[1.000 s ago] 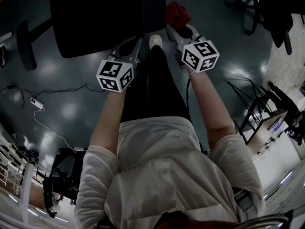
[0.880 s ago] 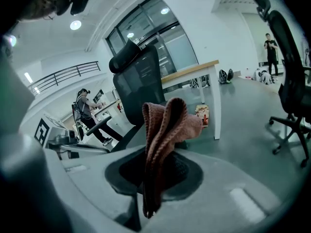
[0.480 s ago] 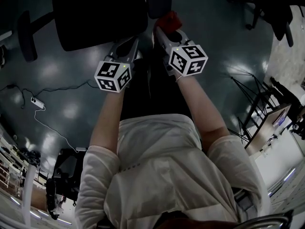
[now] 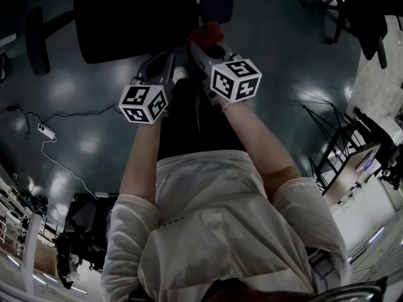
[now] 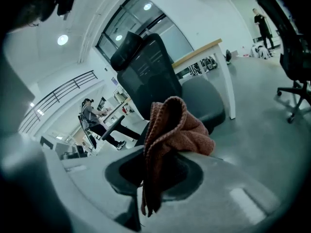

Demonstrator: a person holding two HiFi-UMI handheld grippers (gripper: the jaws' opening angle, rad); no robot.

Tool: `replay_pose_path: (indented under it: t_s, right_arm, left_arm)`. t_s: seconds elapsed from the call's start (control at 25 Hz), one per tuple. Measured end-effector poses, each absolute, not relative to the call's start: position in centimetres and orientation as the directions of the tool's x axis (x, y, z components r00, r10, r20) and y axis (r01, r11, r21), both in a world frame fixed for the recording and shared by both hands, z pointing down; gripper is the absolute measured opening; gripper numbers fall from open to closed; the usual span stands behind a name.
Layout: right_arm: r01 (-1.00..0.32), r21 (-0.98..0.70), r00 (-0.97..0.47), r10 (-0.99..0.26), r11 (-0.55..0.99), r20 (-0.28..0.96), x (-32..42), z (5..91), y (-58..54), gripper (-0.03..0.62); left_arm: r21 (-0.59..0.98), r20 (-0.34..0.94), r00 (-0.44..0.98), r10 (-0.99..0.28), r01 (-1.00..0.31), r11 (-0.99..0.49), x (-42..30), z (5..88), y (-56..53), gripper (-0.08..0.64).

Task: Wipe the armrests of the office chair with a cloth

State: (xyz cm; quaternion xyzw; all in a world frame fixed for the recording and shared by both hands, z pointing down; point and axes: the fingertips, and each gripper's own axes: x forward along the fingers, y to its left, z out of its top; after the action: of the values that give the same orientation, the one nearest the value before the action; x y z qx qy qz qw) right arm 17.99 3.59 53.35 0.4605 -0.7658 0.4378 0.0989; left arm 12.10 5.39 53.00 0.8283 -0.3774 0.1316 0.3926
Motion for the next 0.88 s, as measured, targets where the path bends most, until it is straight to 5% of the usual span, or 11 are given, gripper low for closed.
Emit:
replay_pose_path:
  t_s: [0.2,0.4,0.88]
  right_arm:
    - [-0.768,-0.590,-0.585,-0.646,0.248,0.491,17.4,50.0,1.7,0.052]
    - [-0.841,-0.433,-0.514,-0.731,0.325,0.449,22.3,46.4,-4.3,0.052]
    - [-0.911,-0.215,-0.410,-0.707,0.353,0.576,32.9,50.2,-22.0,0.052]
  left_arm:
    - [0.559,0.486,0.644,-0.591,-0.749,-0.356,11.4,51.9,3.3,0.015]
    - [0.558,0.474,0.647,-0.597,-0.745,-0.365,12.6,51.2,0.8,0.015]
    - [0.538,0.481,0.606,-0.634,-0.775,-0.332,16.7,51.5,-6.6,0.015]
